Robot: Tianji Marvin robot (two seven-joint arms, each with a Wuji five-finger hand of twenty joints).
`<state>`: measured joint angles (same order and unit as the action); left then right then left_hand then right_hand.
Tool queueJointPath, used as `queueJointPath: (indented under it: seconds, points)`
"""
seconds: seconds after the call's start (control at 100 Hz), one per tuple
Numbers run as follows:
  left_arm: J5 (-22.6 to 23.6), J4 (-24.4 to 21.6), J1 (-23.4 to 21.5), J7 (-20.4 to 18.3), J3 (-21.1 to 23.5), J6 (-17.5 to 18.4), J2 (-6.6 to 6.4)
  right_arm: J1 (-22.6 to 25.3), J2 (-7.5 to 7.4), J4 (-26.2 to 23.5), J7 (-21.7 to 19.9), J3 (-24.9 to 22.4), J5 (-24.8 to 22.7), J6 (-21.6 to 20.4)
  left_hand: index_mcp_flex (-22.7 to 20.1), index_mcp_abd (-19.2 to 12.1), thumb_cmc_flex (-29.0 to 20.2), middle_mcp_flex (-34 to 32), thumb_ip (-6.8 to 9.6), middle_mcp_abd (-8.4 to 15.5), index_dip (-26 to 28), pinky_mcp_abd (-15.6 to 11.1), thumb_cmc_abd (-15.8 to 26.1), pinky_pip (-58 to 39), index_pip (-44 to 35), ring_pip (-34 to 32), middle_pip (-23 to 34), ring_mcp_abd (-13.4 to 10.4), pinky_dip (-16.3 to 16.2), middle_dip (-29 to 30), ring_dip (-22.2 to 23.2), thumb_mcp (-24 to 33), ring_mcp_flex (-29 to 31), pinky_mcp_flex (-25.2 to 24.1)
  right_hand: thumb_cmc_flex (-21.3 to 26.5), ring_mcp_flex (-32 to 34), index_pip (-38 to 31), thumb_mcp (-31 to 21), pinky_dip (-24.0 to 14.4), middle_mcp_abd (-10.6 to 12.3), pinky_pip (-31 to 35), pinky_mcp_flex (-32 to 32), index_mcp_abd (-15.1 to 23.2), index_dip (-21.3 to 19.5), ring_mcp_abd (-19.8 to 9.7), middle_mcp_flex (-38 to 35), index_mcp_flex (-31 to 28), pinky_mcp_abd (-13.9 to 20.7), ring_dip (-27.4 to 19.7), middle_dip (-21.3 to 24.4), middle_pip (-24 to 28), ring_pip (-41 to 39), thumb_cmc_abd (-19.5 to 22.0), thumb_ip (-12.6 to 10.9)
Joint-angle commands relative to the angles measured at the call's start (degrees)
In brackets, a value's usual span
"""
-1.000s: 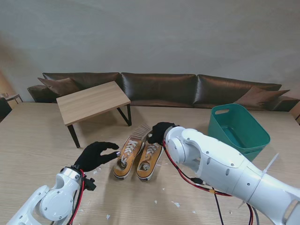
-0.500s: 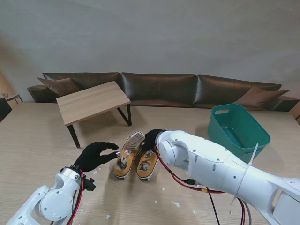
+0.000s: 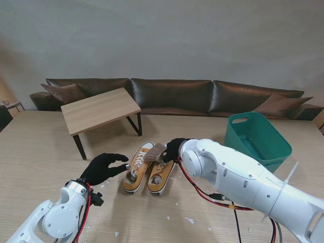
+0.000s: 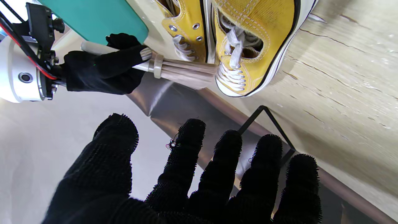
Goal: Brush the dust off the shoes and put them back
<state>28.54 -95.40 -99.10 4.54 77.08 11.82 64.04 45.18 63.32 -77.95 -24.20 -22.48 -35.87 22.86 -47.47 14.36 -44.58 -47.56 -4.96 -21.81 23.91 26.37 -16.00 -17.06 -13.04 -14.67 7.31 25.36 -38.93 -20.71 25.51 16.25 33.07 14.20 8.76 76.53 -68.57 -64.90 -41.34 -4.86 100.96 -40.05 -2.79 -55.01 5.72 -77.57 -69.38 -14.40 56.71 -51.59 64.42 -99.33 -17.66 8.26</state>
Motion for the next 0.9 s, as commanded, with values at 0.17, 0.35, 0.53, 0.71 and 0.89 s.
queueJointPath:
  seconds: [0.17, 0.35, 0.53, 0.71, 0.89]
  points:
    - [-0.2, -0.1, 0.1, -1.1, -0.3, -0.3, 0.11, 5.7, -1.99, -5.7, -0.8, -6.7, -4.1, -1.7, -0.4, 0.8, -0.7, -0.4, 2.50, -0.8, 0.0, 0.9, 2.9, 1.3, 0.2, -0.2, 0.0, 1.2, -1.0, -0.4, 0.6, -1.0, 1.8, -0.3, 0.1, -1.2, 0.1, -2.0, 0.9, 2.9, 5.6, -26.6, -2.7, -0.9, -10.1, -5.4, -2.5, 1.2, -0.4, -0.6, 5.2, -3.6, 4.1, -2.7]
    - [-0.1, 0.1, 0.5, -1.6, -0.7, -0.5, 0.01, 6.4, -2.27, -4.9, -0.8, -7.1, -5.0, -3.3, -0.6, 0.7, -0.8, -0.6, 2.51, -0.8, 0.1, 0.9, 3.0, 1.3, 0.1, -0.3, 0.1, 1.3, -1.0, -0.4, 0.7, -1.0, 1.9, -0.3, 0.0, -1.1, 0.0, -2.1, 0.9, 2.9, 5.7, -26.7, -2.7, -0.8, -10.4, -5.4, -2.5, 1.3, -0.4, -0.7, 5.2, -3.6, 4.1, -2.7]
    - [0.2, 0.1, 0.6, -1.8, -0.9, -0.8, -0.06, 4.0, -2.12, -0.9, -1.1, -3.9, -3.9, -3.3, -0.6, 0.8, -0.8, -0.7, 2.53, -0.8, 0.1, 1.0, 3.1, 1.3, 0.1, -0.3, 0.1, 1.4, -1.0, -0.4, 0.7, -0.9, 1.9, -0.2, -0.1, -1.1, 0.0, -1.9, 1.0, 3.0, 5.7, -26.7, -2.7, -0.8, -10.5, -5.4, -2.5, 1.5, -0.4, -0.7, 5.1, -3.6, 4.3, -2.7]
    - [0.1, 0.1, 0.7, -1.9, -1.1, -1.2, -0.06, 2.3, -2.61, 1.3, -2.9, -2.6, -3.5, -3.2, -0.6, 0.8, -0.9, -0.6, 2.54, -0.9, 0.1, 1.0, 3.1, 1.3, 0.1, -0.4, 0.1, 1.4, -1.0, -0.4, 0.7, -0.9, 1.9, -0.2, -0.1, -1.1, 0.0, -1.7, 1.0, 3.1, 5.7, -26.7, -2.5, -0.8, -10.8, -5.4, -2.3, 1.7, -0.4, -0.7, 5.0, -3.5, 4.4, -2.7]
    - [0.0, 0.3, 0.9, -2.1, -1.2, -1.2, -0.09, 3.4, -3.69, 0.7, -4.9, -4.9, -5.8, -4.1, -0.7, 0.8, -0.9, -0.7, 2.53, -0.8, 0.1, 1.0, 3.2, 1.2, 0.0, -0.4, 0.1, 1.4, -1.0, -0.4, 0.7, -0.8, 2.0, -0.1, -0.1, -1.1, 0.0, -1.5, 1.1, 3.2, 5.7, -26.7, -2.4, -0.8, -11.1, -5.4, -2.3, 2.0, -0.4, -0.7, 5.0, -3.4, 4.5, -2.8]
